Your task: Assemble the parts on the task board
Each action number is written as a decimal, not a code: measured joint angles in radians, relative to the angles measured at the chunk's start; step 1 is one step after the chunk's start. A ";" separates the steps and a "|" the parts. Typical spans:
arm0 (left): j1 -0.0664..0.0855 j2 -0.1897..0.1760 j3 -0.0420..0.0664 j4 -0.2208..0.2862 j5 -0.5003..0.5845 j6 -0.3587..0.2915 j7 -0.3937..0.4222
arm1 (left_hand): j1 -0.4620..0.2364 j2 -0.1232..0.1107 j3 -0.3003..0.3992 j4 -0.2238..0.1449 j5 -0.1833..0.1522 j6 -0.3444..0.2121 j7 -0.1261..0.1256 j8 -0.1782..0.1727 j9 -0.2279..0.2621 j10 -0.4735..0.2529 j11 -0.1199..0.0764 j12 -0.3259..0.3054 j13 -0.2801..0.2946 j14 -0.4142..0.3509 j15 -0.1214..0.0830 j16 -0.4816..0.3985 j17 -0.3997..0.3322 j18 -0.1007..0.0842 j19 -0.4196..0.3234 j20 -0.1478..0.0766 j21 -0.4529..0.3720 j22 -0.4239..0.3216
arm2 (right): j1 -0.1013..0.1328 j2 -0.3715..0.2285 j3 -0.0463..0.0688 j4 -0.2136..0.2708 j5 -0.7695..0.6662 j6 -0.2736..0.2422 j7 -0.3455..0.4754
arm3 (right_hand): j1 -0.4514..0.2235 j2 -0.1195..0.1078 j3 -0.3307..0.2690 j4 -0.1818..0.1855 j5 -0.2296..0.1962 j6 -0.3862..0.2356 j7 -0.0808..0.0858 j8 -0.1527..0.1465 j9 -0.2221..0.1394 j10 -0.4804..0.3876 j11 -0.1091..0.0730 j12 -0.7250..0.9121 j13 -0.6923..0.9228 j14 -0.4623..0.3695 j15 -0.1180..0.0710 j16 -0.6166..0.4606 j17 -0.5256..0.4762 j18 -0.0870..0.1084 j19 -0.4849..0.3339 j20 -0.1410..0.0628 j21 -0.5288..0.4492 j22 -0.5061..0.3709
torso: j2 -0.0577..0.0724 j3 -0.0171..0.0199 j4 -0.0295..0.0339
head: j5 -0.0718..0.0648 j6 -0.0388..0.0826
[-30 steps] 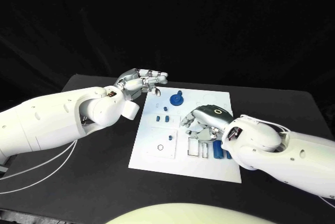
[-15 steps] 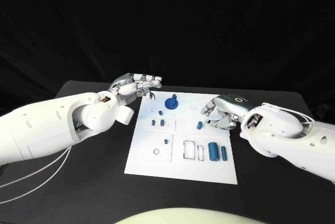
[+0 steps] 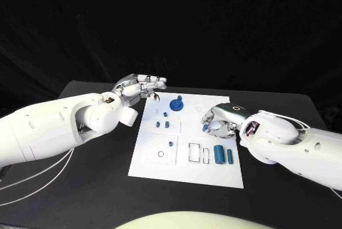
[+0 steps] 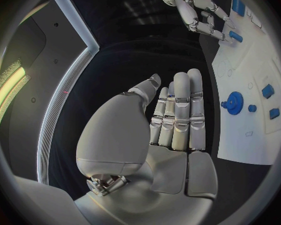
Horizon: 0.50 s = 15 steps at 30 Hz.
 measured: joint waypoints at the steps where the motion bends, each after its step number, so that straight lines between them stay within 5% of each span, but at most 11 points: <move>1: 0.000 0.000 0.000 0.000 0.000 0.000 0.000 | 0.000 0.000 0.000 0.000 0.000 0.000 0.000 0.000 0.000 0.000 0.000 0.000 0.000 0.000 0.000 0.000 0.000 0.000 0.000 0.000 0.000 0.000 | -0.001 0.003 0.000 -0.003 0.000 0.004 0.001 | 0.000 0.000 0.000 0.000 0.000 0.000 0.000 0.000 0.000 0.002 -0.002 0.005 0.001 0.000 0.000 0.000 0.000 0.000 0.000 0.000 0.000 0.001 | 0.000 -0.0002 -0.0002 | 0.001 0.000; 6: 0.000 0.000 0.000 0.001 0.000 0.000 -0.001 | 0.000 0.000 0.000 0.000 0.000 0.000 0.000 0.000 0.000 0.000 0.000 0.000 0.000 0.000 0.000 0.000 0.000 0.000 0.000 0.000 0.000 0.000 | -0.004 0.014 0.000 -0.018 0.001 0.016 0.001 | 0.001 0.001 0.000 0.000 0.000 0.000 0.000 0.000 0.000 0.006 -0.006 0.010 0.002 0.000 0.000 0.000 0.000 0.000 0.000 0.000 0.000 0.002 | 0.000 -0.0004 -0.0008 | 0.002 -0.002; 15: 0.000 -0.001 0.000 0.001 0.000 0.000 -0.002 | 0.000 0.000 0.000 0.000 0.000 0.000 0.000 0.000 0.000 0.000 0.000 0.000 0.000 0.000 0.000 0.000 0.000 0.000 0.000 0.000 0.000 0.000 | -0.005 0.022 0.000 -0.029 0.001 0.018 -0.001 | 0.035 0.035 0.011 -0.002 0.000 0.041 -0.001 0.018 0.009 0.040 -0.012 0.044 0.010 0.000 0.000 0.005 0.000 0.000 0.000 0.000 0.020 0.023 | -0.001 0.0002 -0.0010 | 0.002 -0.003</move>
